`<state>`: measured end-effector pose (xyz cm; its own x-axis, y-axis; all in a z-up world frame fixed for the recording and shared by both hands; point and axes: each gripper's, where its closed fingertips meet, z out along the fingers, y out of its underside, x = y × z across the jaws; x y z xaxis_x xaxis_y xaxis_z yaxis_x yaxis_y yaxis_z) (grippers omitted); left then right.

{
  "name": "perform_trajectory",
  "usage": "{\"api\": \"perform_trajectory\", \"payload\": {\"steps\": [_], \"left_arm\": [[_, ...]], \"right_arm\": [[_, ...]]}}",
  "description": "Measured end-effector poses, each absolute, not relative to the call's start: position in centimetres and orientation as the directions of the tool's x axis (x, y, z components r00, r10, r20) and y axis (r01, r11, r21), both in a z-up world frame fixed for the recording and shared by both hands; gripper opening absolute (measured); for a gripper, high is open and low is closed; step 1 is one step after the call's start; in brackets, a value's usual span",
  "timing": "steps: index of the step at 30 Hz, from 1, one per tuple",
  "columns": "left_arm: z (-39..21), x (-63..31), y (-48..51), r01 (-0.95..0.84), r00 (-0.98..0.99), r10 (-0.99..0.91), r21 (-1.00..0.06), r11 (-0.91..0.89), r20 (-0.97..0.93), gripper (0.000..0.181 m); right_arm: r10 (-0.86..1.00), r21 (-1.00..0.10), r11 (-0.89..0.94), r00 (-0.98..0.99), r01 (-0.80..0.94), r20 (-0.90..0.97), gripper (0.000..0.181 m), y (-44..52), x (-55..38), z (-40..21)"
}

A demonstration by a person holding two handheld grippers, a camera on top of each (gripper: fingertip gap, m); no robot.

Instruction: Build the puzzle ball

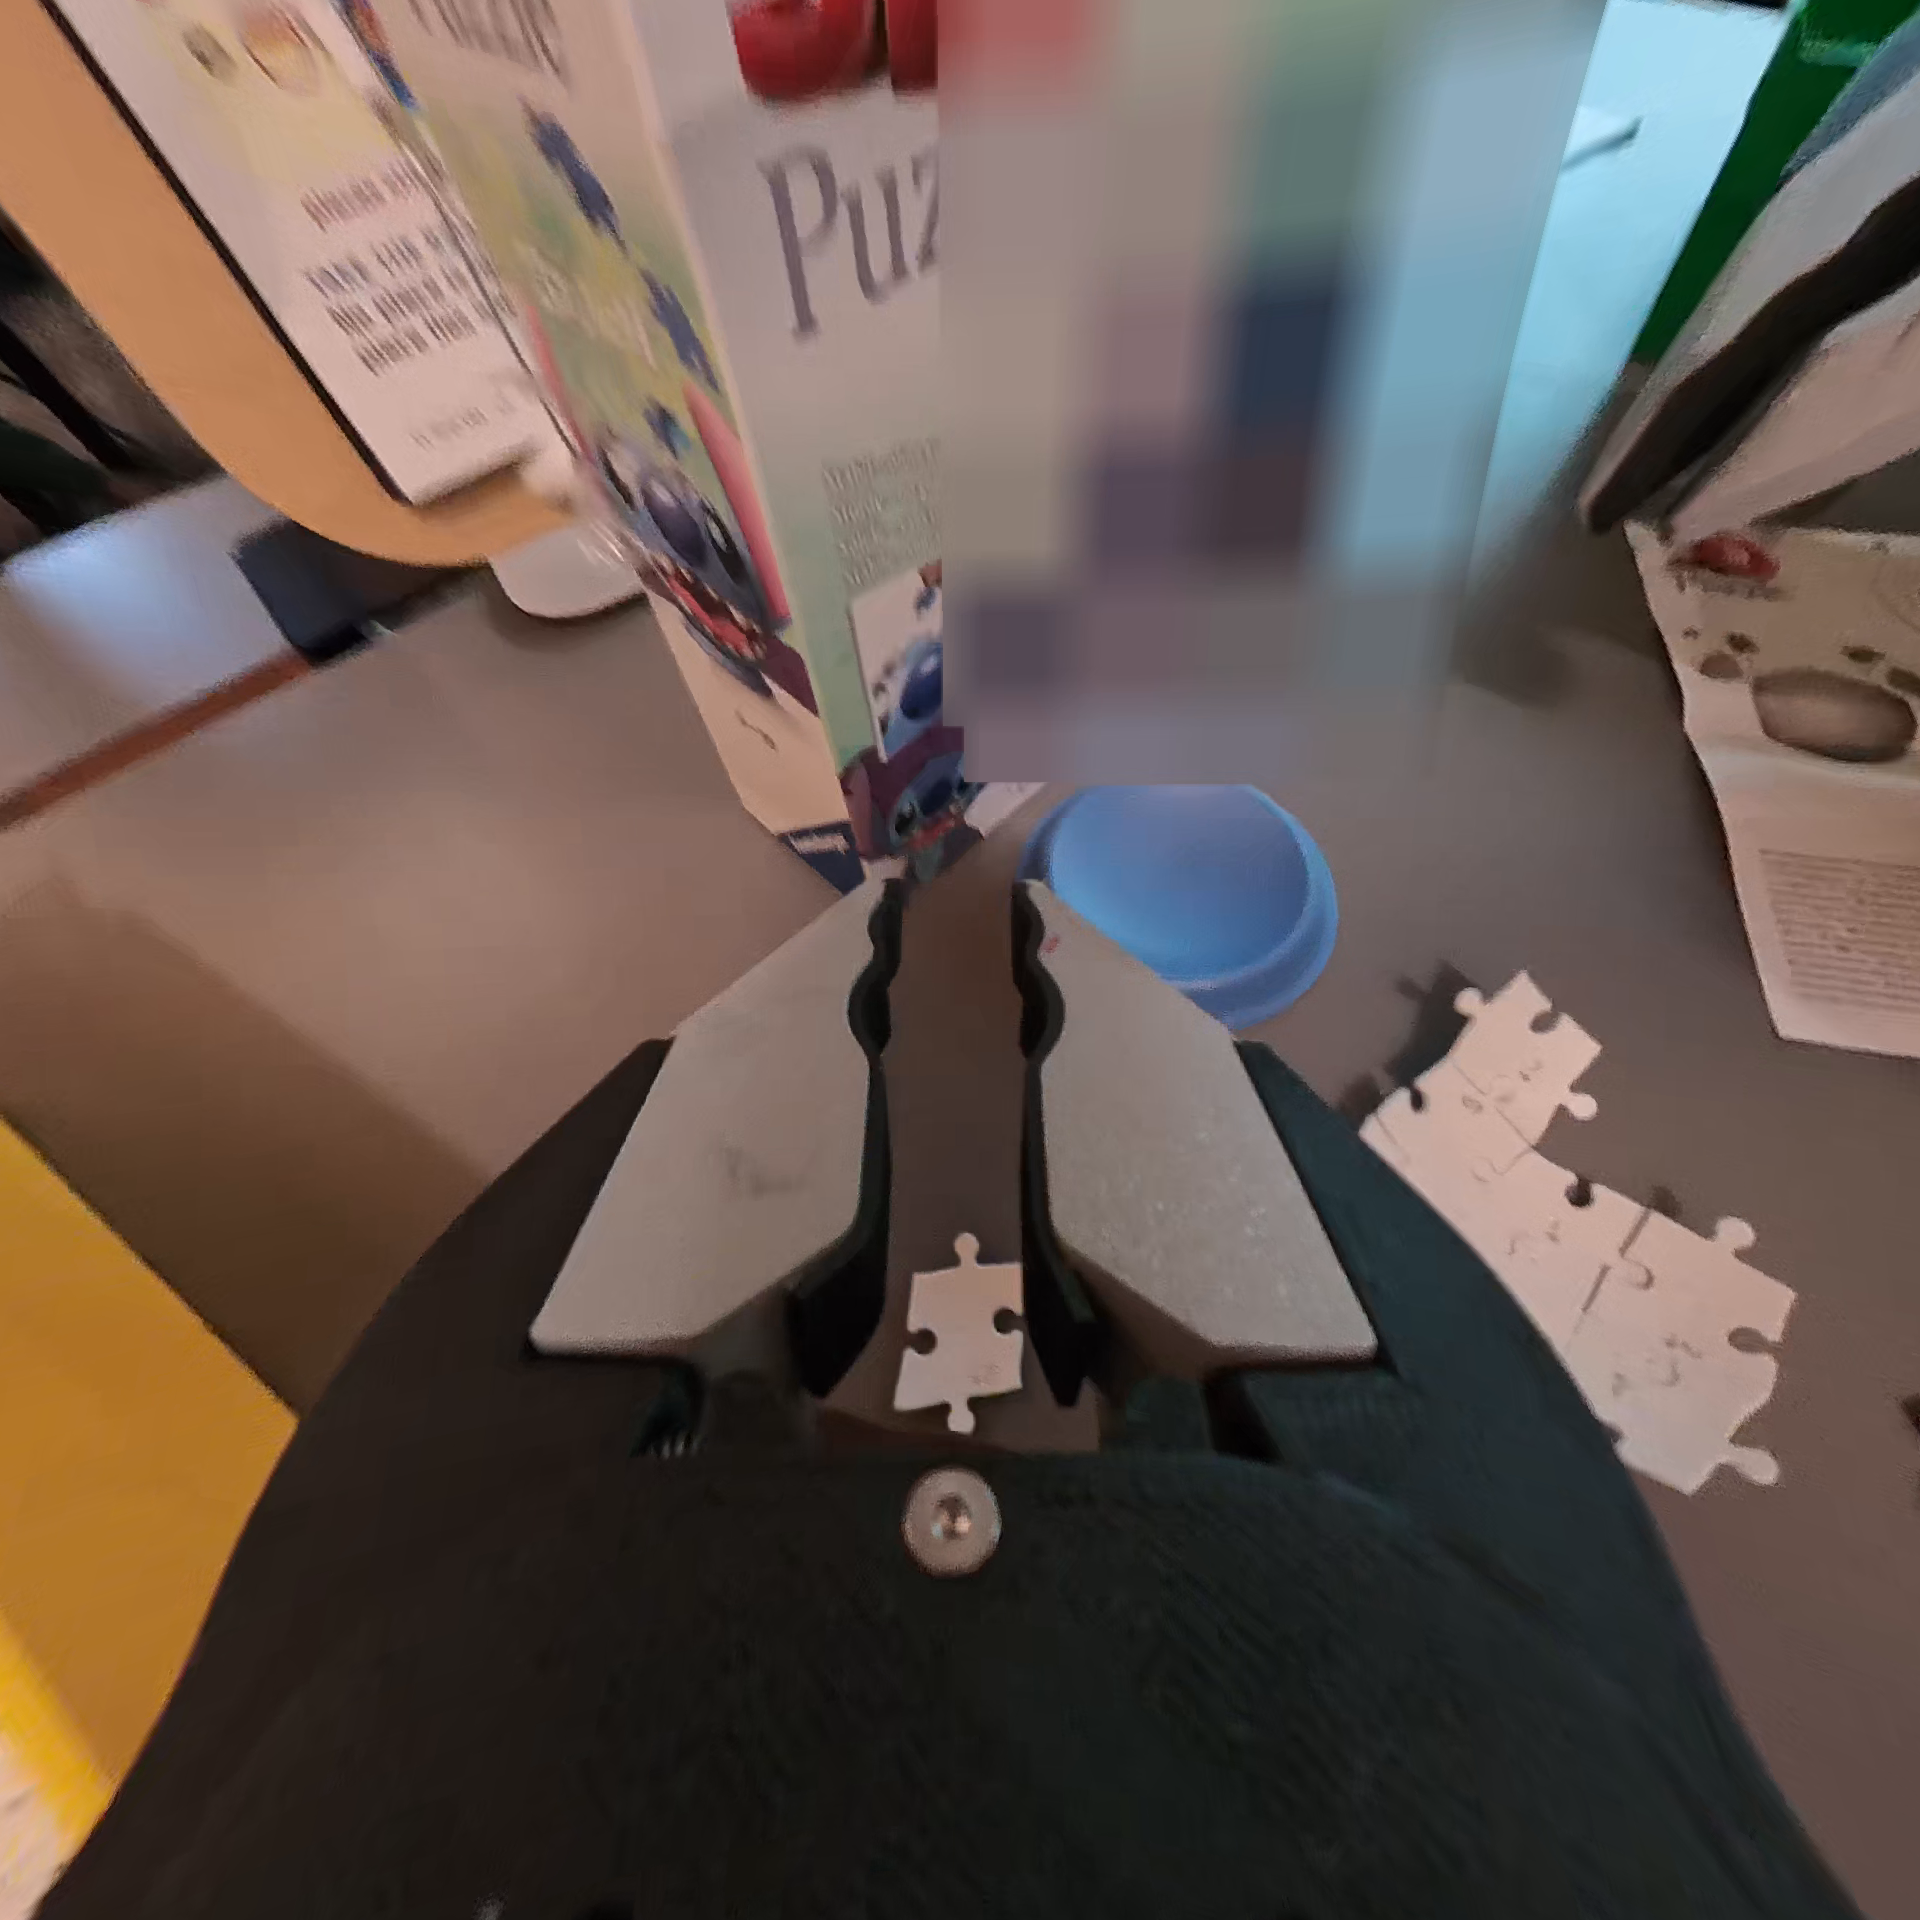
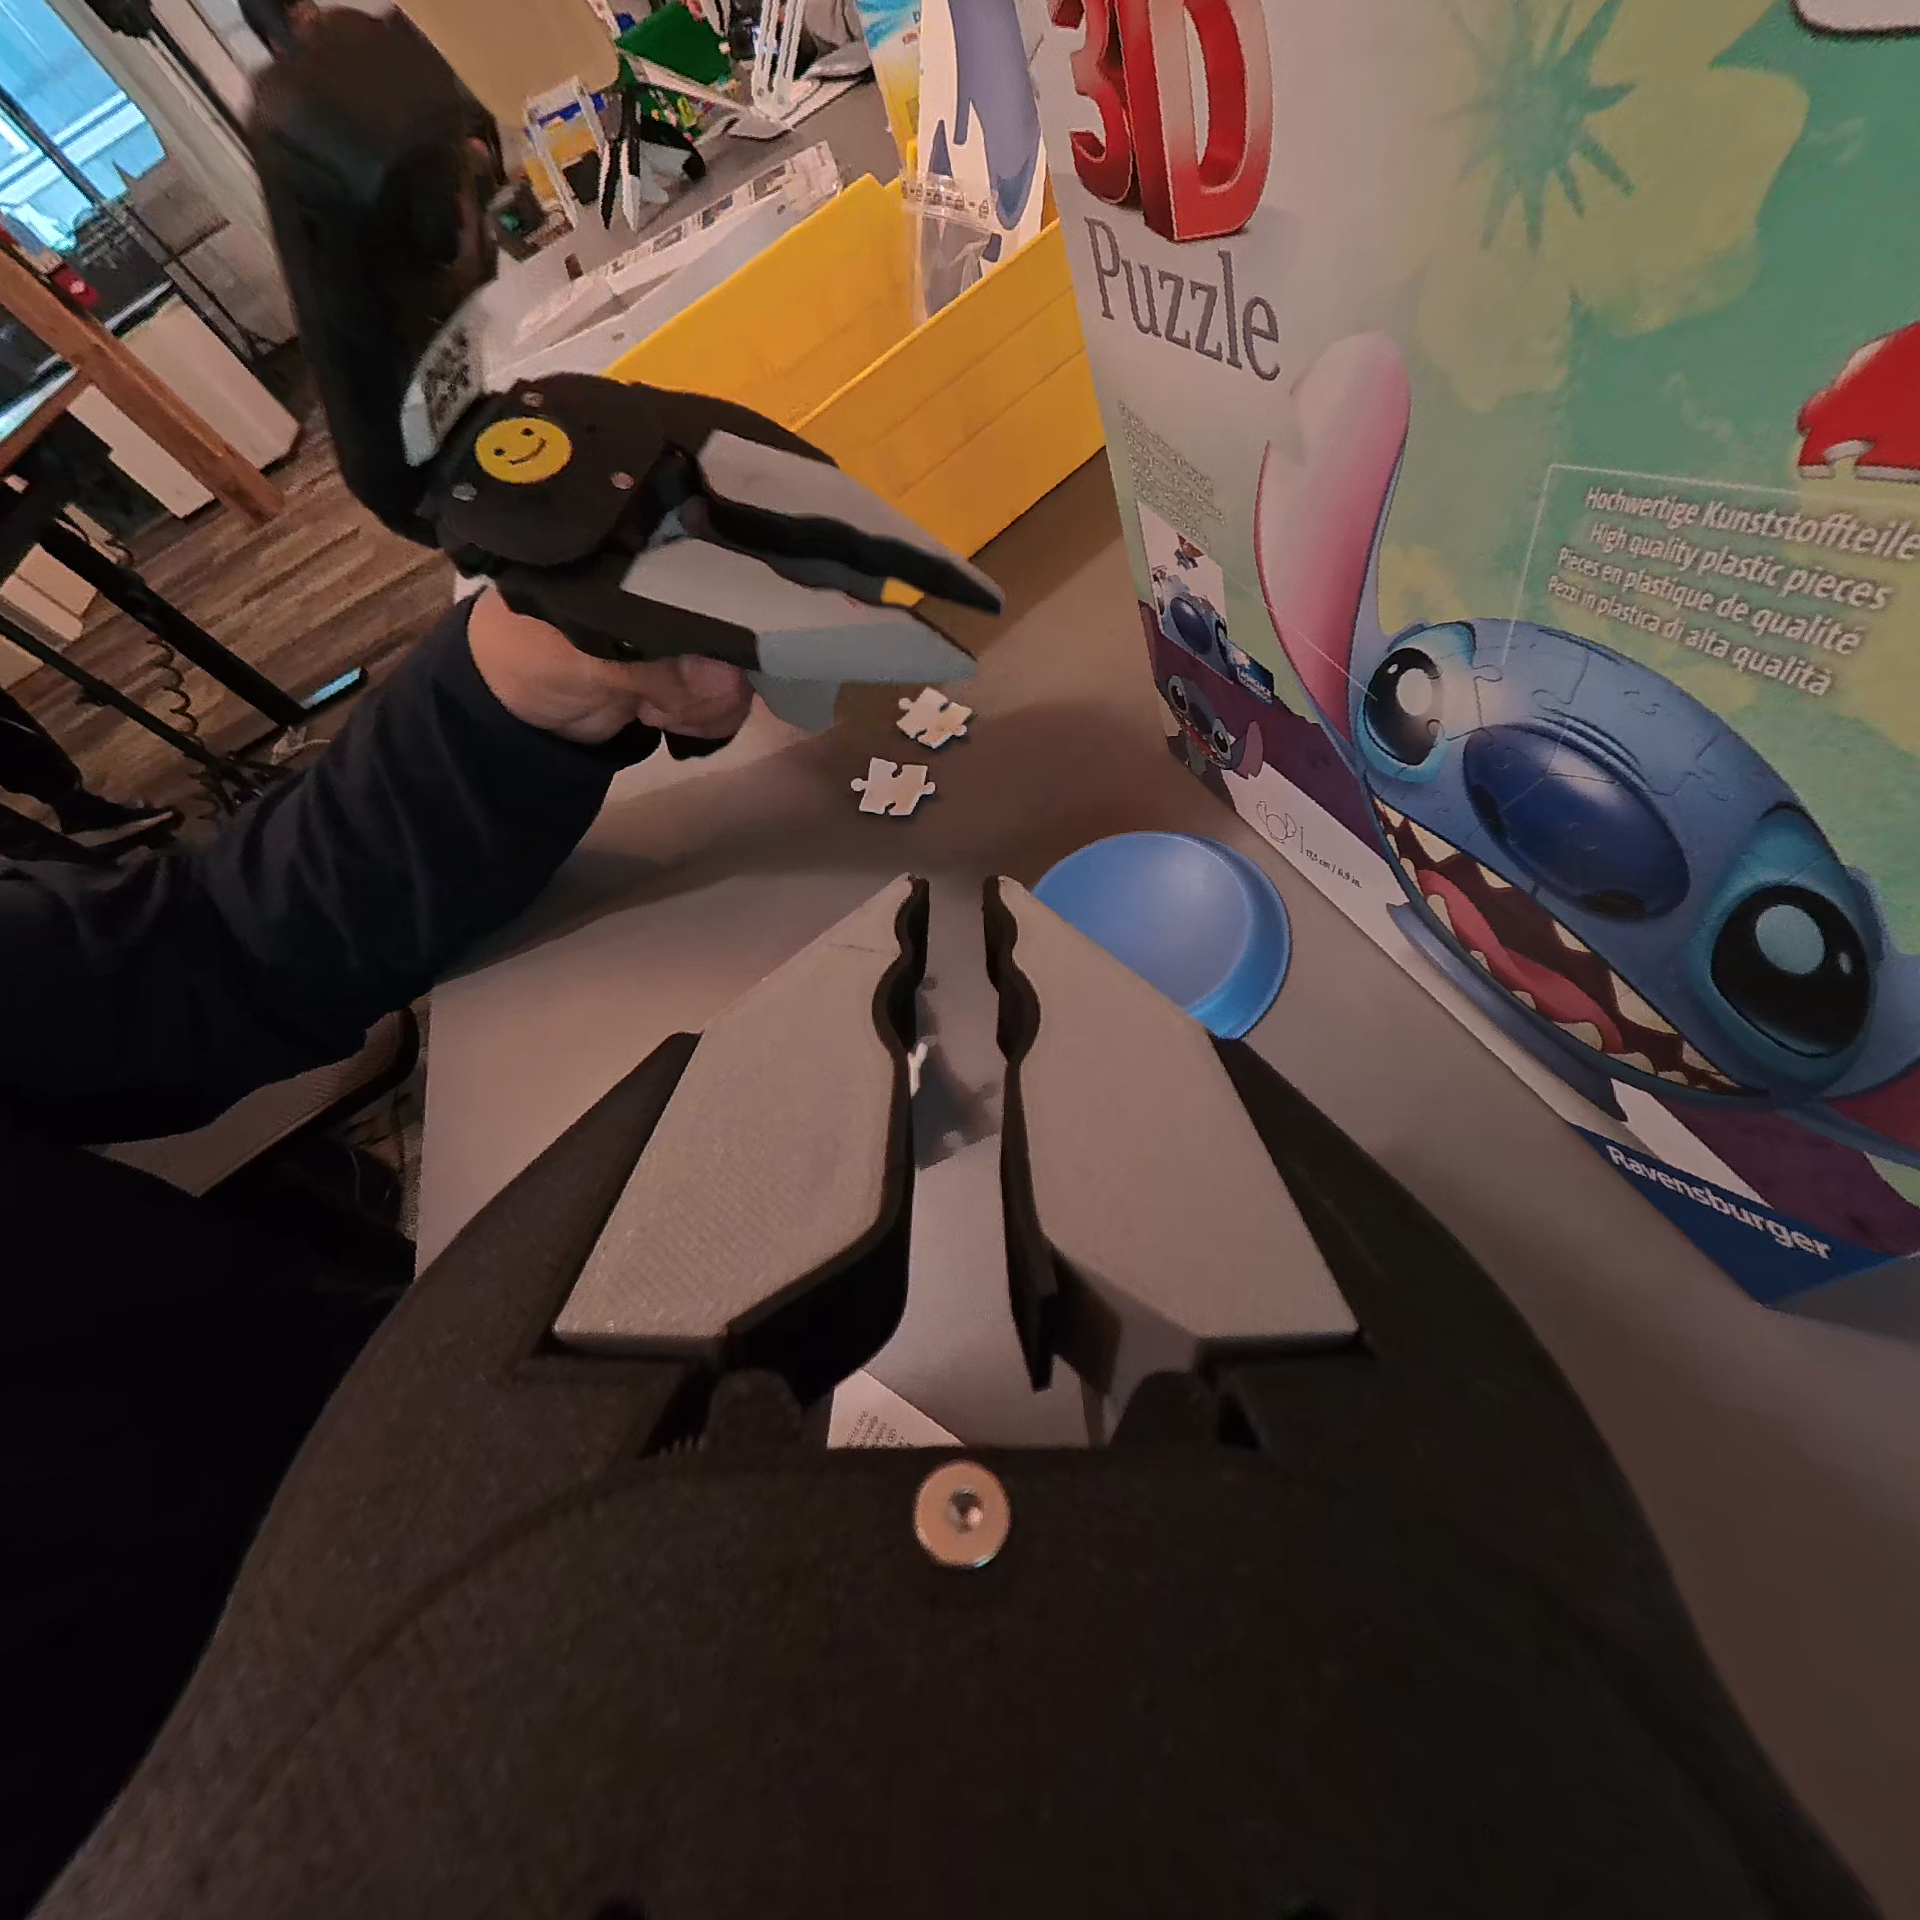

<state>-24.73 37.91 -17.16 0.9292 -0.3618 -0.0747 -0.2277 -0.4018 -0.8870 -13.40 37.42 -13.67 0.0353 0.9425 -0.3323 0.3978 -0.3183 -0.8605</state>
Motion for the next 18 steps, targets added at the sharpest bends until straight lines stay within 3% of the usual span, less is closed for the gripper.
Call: {"api": "perform_trajectory", "payload": {"steps": [6, 10, 18], "left_arm": [[-9.6, -26.3, 36.8, -0.106, 0.963, -0.26, -0.989, -0.1, -0.076, 0.01], [-11.7, -27.0, 37.4, -0.074, 0.966, -0.257, -0.975, -0.211, -0.018, 0.024], [-15.3, -27.1, 37.7, -0.161, 0.962, -0.267, -0.912, -0.378, -0.059, 0.028]], "right_arm": [[0.946, -0.873, -0.311, 0.039, 0.375, -0.321, 0.007, 37.6, -13.2, -13.0], [0.945, -0.869, -0.316, 0.041, 0.38, -0.325, 0.008, 37.6, -13.2, -13.2], [0.942, -0.871, -0.324, 0.045, 0.37, -0.332, 0.008, 37.9, -13.1, -13.0]]}}
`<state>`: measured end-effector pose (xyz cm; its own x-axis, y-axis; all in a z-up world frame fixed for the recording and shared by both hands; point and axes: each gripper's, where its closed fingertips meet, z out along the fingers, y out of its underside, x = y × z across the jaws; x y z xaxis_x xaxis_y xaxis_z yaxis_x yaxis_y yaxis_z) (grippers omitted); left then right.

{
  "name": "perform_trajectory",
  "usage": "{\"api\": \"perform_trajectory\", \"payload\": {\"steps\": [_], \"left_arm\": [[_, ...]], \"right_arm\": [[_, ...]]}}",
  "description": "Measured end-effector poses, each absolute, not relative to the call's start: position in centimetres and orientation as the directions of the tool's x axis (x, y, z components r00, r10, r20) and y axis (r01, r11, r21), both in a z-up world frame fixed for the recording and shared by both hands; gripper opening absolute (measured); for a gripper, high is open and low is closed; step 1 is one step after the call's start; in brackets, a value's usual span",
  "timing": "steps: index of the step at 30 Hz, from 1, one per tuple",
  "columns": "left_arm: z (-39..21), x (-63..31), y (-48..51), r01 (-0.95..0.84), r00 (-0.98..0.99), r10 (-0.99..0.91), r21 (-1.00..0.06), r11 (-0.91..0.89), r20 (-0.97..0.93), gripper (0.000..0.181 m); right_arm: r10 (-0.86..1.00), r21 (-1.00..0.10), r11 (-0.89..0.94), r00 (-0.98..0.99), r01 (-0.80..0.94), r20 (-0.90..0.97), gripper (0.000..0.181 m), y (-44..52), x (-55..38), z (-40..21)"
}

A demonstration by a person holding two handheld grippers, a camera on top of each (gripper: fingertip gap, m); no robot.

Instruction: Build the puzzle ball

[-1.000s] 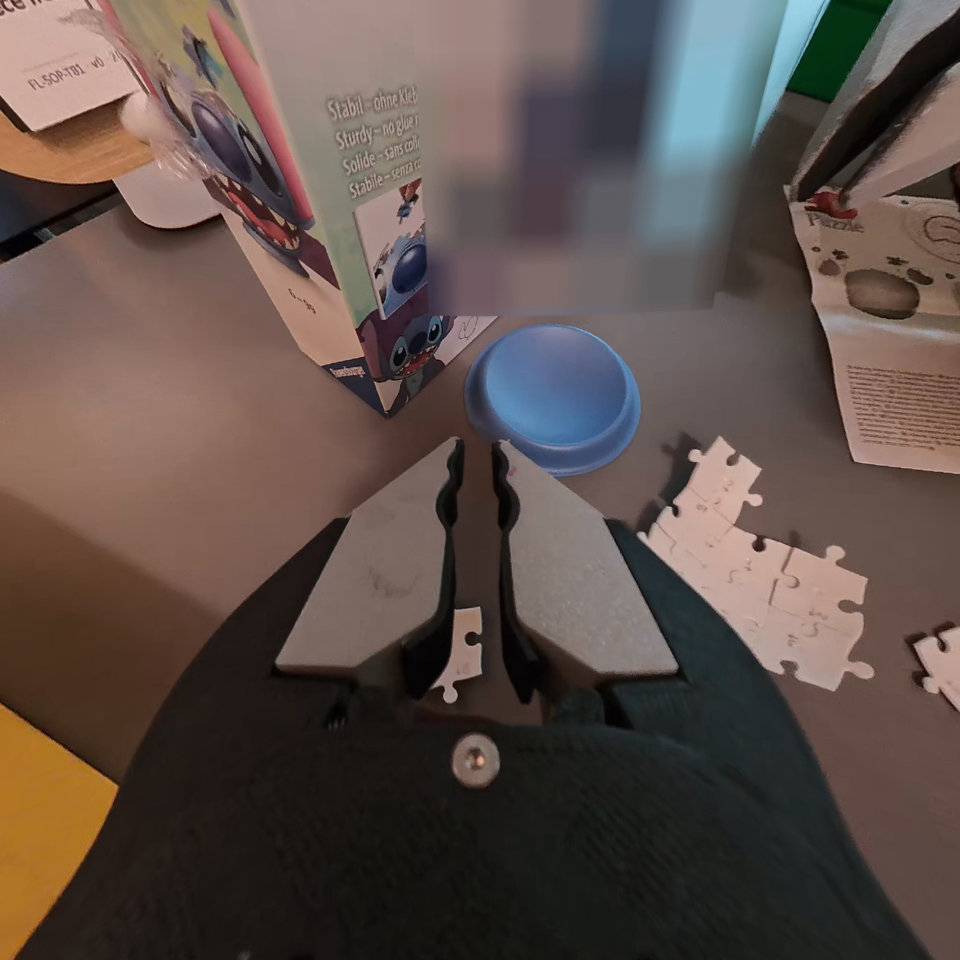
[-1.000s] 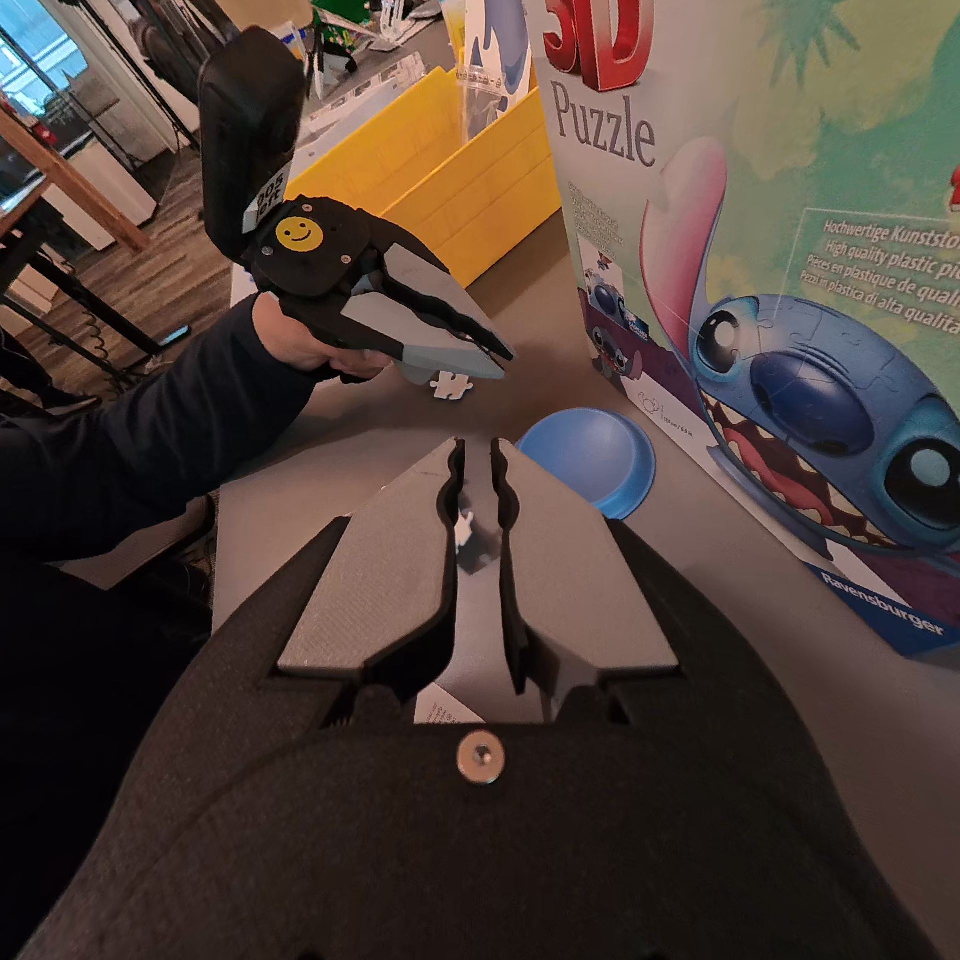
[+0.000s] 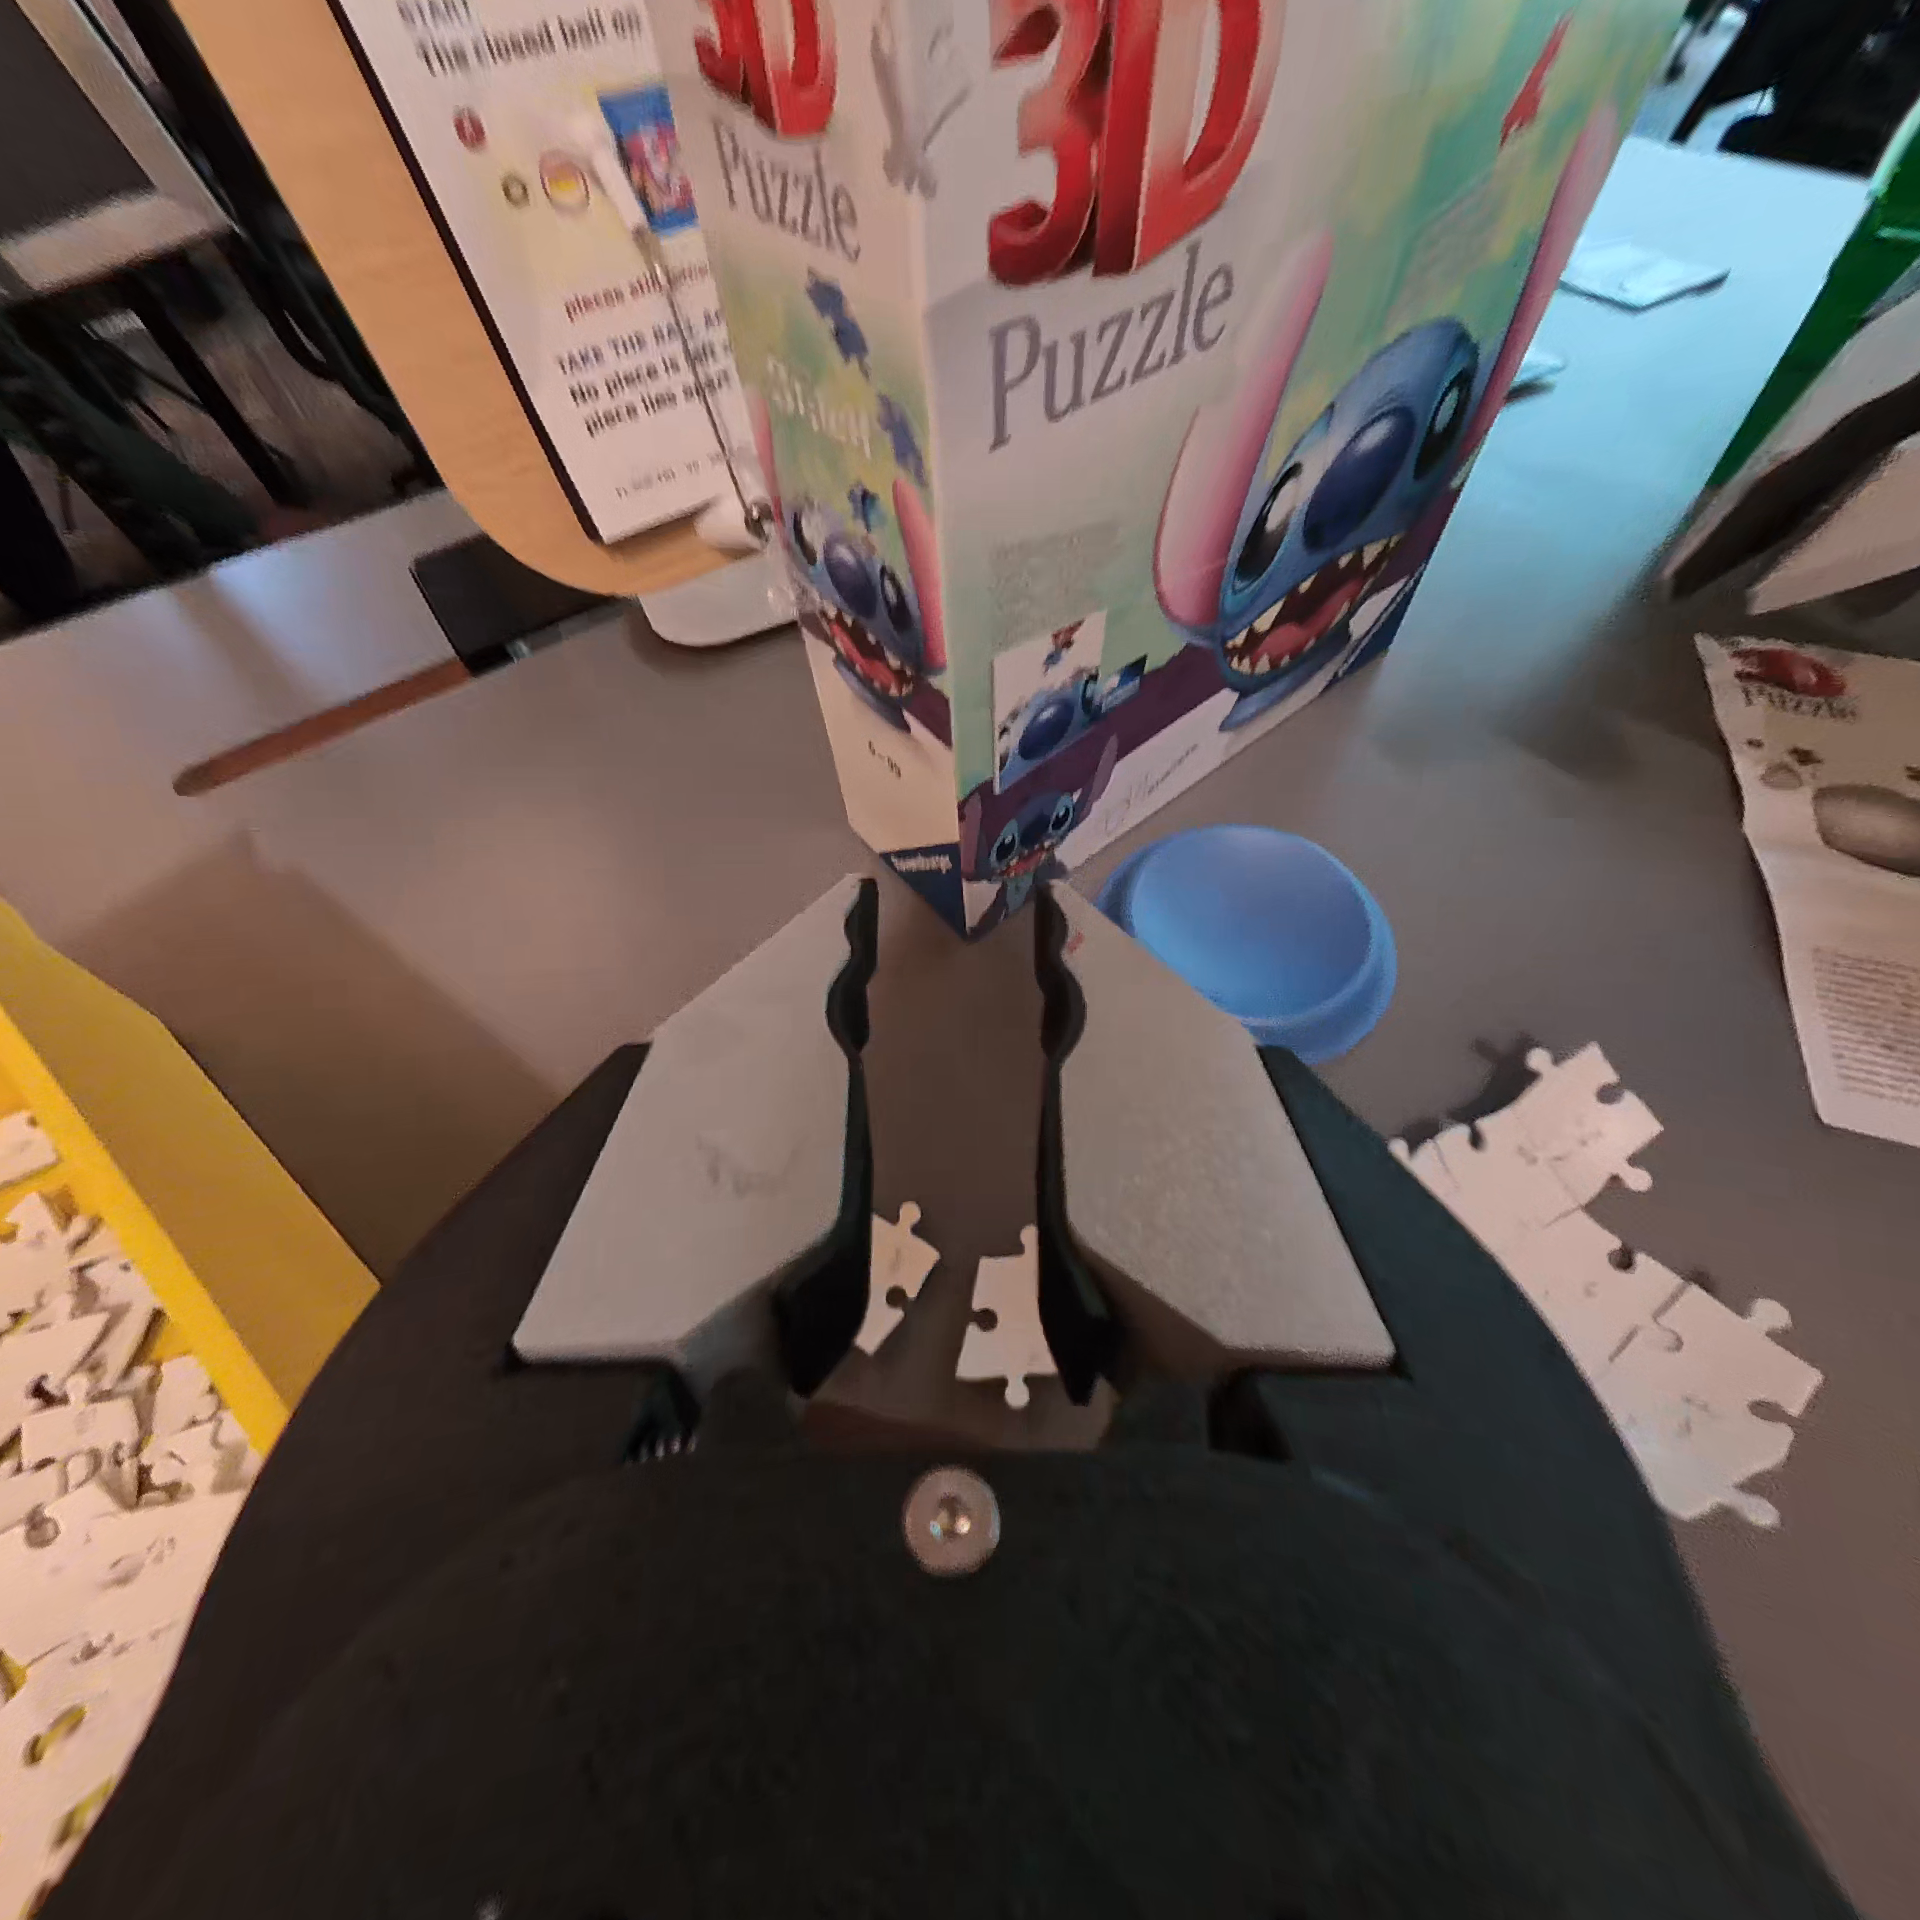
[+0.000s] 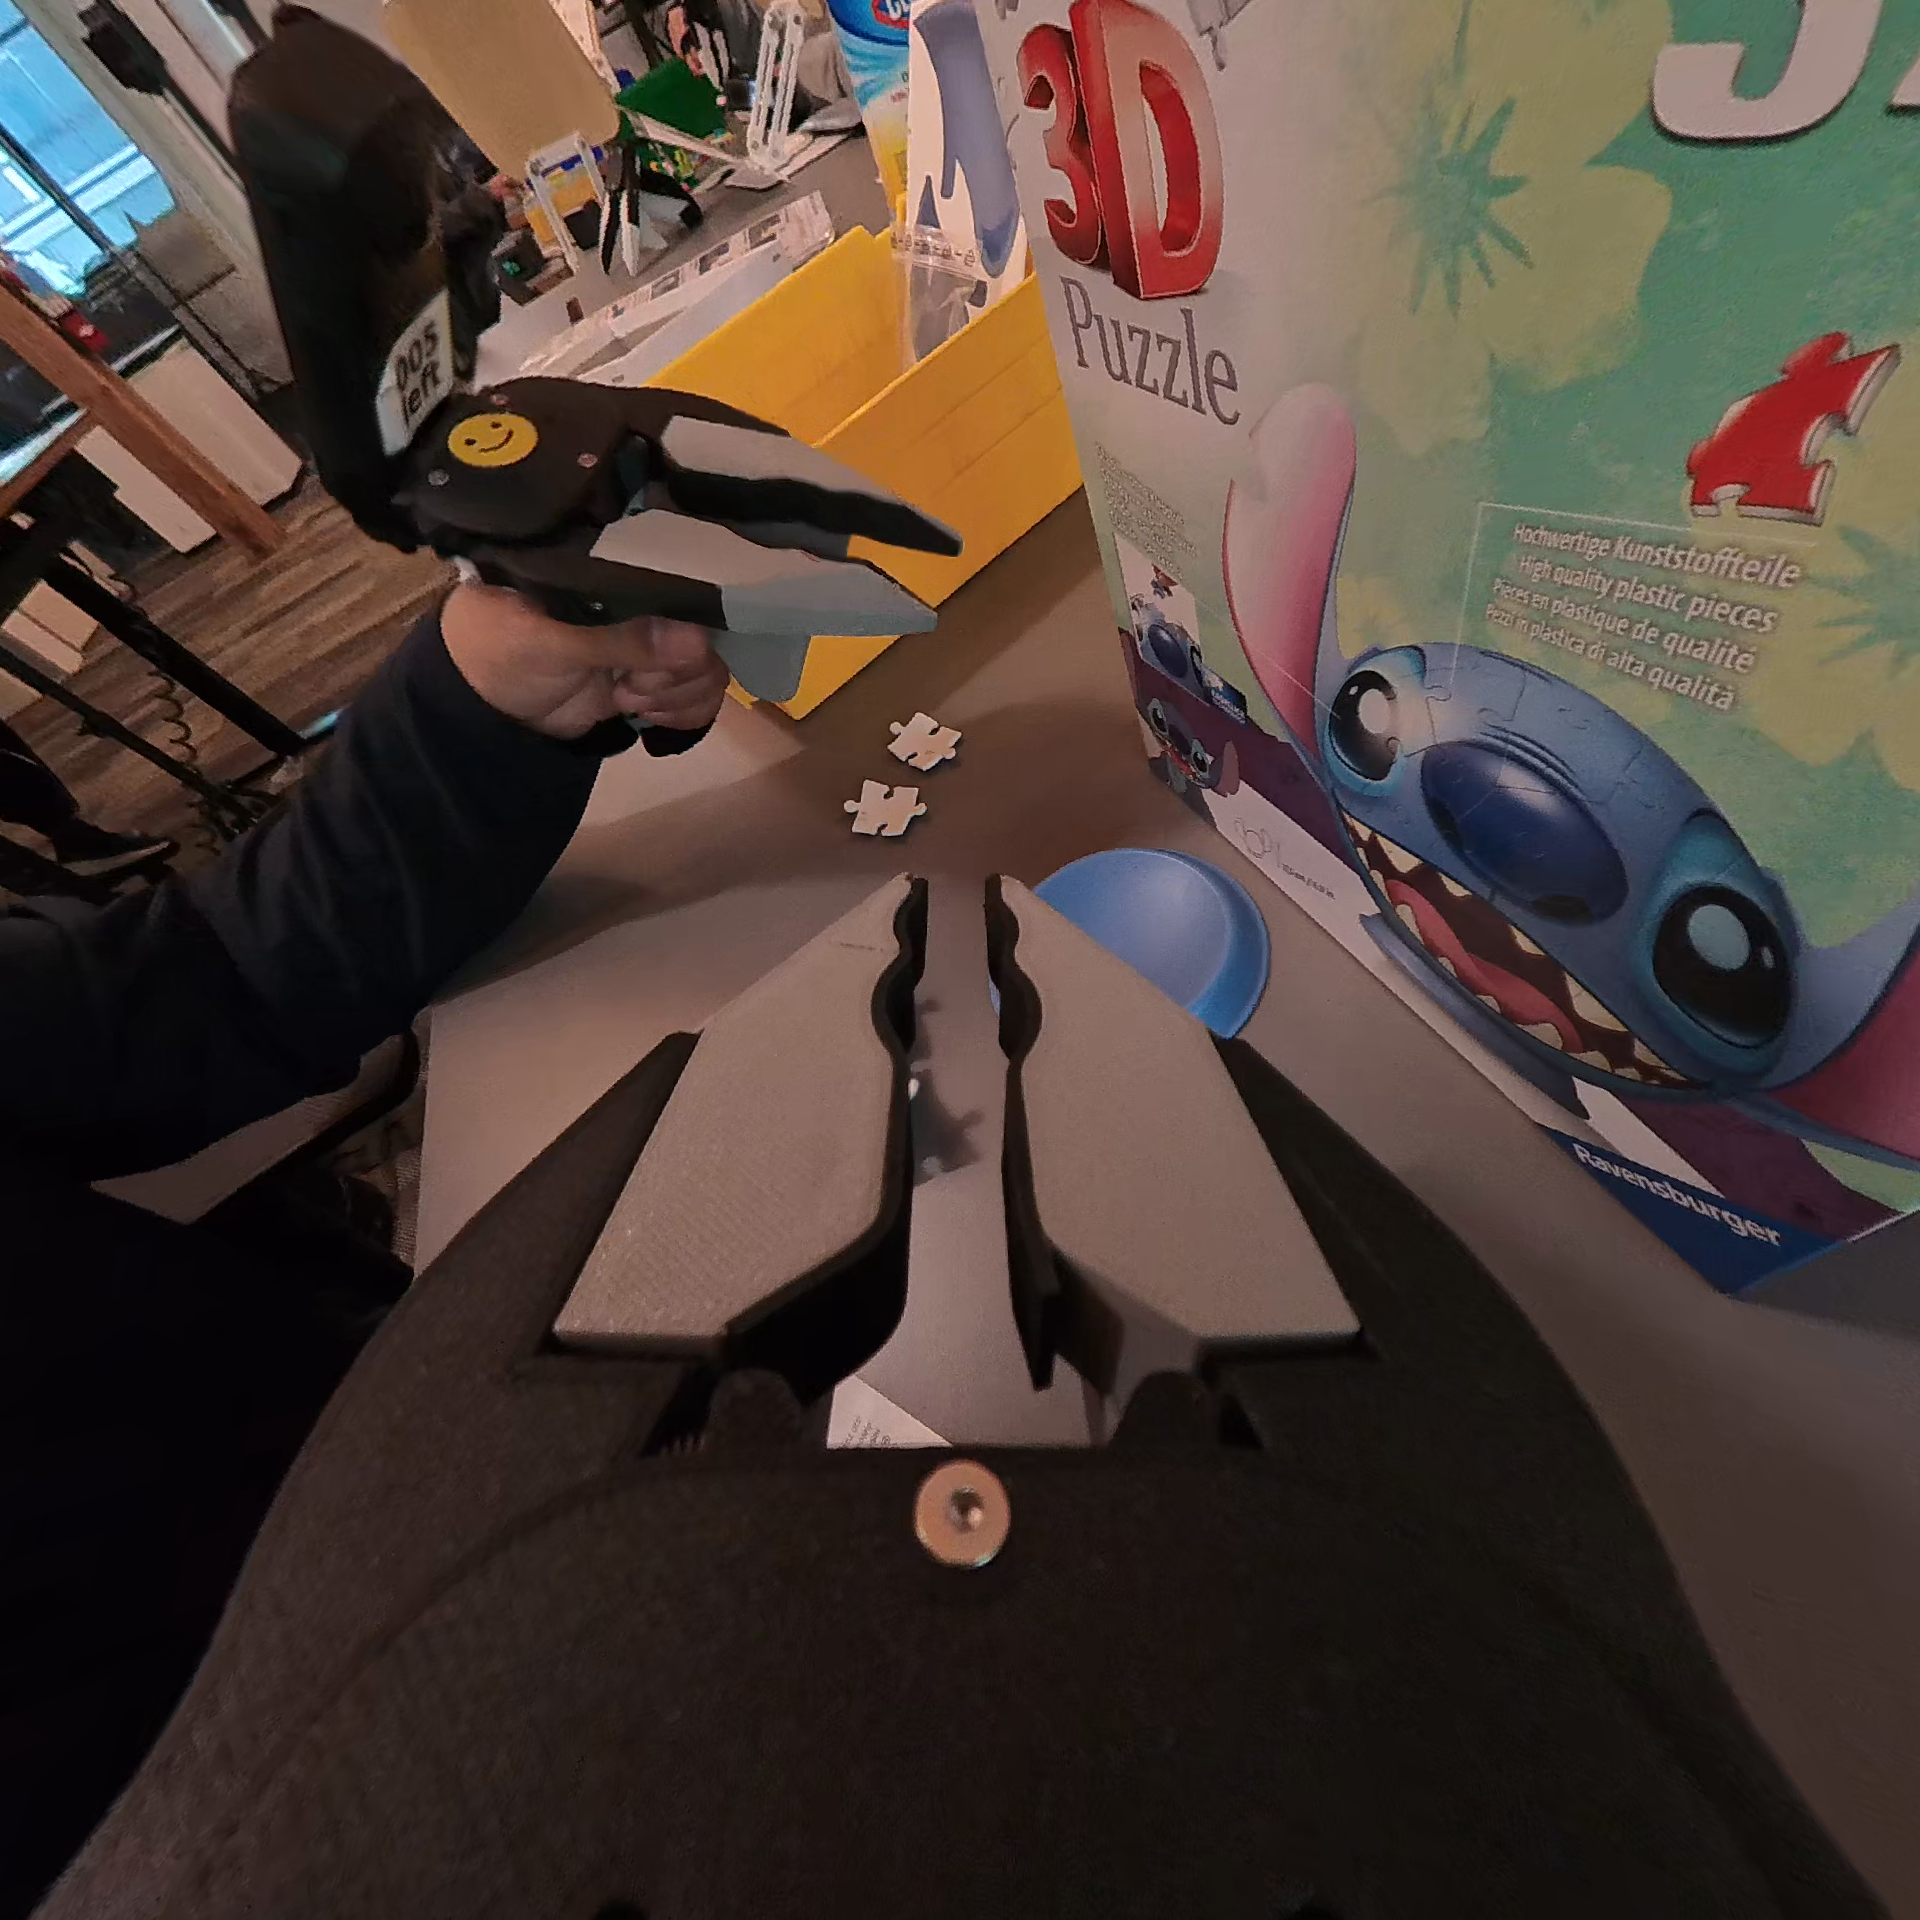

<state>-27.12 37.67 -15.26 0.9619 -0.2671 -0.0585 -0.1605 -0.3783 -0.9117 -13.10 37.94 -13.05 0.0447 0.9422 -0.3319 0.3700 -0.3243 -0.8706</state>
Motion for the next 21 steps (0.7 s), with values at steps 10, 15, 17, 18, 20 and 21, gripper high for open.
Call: {"api": "perform_trajectory", "payload": {"steps": [10, 15, 17, 18, 20, 21], "left_arm": [[-18.7, -29.4, 34.4, -0.583, 0.808, -0.525, -0.499, -0.641, -0.27, 0.028], [-21.5, -29.9, 33.7, -0.674, 0.739, -0.63, -0.272, -0.687, -0.239, 0.033], [-21.7, -30.4, 33.6, -0.68, 0.731, -0.636, -0.194, -0.707, -0.246, 0.036], [-21.7, -30.6, 33.6, -0.684, 0.725, -0.641, -0.152, -0.714, -0.253, 0.037], [-21.8, -30.6, 33.6, -0.698, 0.706, -0.661, -0.088, -0.711, -0.254, 0.041], [-21.9, -30.4, 33.4, -0.712, 0.69, -0.683, -0.054, -0.7, -0.239, 0.043]], "right_arm": [[0.937, -0.868, -0.332, 0.025, 0.369, -0.347, 0.009, 37.6, -13.0, -12.8], [0.934, -0.872, -0.337, 0.012, 0.355, -0.356, 0.009, 37.4, -12.9, -12.2], [0.931, -0.872, -0.344, 0.006, 0.349, -0.365, 0.009, 37.4, -12.8, -12.1], [0.929, -0.871, -0.348, 0.002, 0.347, -0.37, 0.01, 37.4, -12.8, -12.0], [0.928, -0.872, -0.35, -0.001, 0.342, -0.373, 0.009, 37.4, -12.6, -11.8], [0.928, -0.873, -0.35, -0.002, 0.341, -0.373, 0.01, 37.4, -12.6, -11.7]]}}
